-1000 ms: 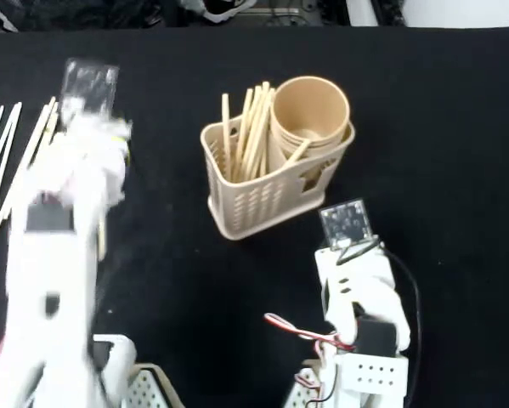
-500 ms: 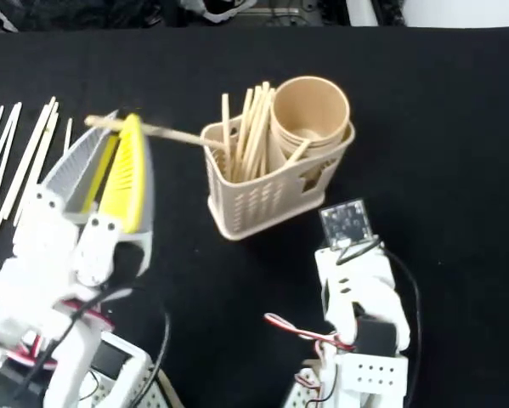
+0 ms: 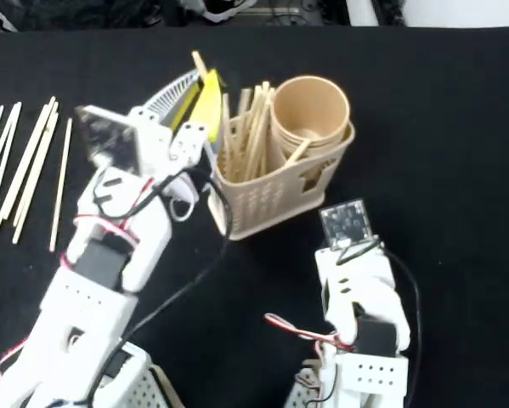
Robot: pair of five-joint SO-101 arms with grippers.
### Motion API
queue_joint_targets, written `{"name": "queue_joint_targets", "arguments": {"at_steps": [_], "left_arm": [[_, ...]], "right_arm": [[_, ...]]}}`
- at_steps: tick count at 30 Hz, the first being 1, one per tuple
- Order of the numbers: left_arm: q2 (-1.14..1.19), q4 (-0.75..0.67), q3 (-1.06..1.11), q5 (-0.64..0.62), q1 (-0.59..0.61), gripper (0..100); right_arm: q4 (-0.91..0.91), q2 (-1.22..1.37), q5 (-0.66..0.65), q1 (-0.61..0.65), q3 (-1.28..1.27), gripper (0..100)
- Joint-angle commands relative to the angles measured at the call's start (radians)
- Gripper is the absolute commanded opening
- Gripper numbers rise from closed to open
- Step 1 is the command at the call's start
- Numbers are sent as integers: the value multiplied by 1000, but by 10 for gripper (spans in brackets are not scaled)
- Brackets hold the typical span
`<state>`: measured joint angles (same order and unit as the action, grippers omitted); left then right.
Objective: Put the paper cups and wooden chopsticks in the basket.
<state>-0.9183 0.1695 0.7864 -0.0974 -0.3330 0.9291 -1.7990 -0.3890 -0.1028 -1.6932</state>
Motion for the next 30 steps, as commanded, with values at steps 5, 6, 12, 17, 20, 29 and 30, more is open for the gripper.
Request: {"name": "queue_joint_targets", "arguments": {"at_steps": [5, 6, 12, 17, 20, 29, 30], "left_arm": [[29, 585, -286, 0, -4, 205], [46, 660, -354, 2, 33, 211], [232, 1014, -688, 98, 378, 216], [459, 1160, -765, 255, 631, 216], [626, 1145, -780, 341, 746, 216], [1204, 1048, -972, 503, 848, 215], [1266, 1042, -1015, 503, 848, 215]], "right_arm": [[-12, -65, -6, -14, 8, 14], [-12, -65, -6, -14, 8, 14], [-12, -65, -6, -14, 8, 14], [-12, -65, -6, -14, 8, 14], [-9, -65, -6, -14, 8, 14], [-8, -64, -6, -14, 8, 14], [-8, -64, -6, -14, 8, 14]]}}
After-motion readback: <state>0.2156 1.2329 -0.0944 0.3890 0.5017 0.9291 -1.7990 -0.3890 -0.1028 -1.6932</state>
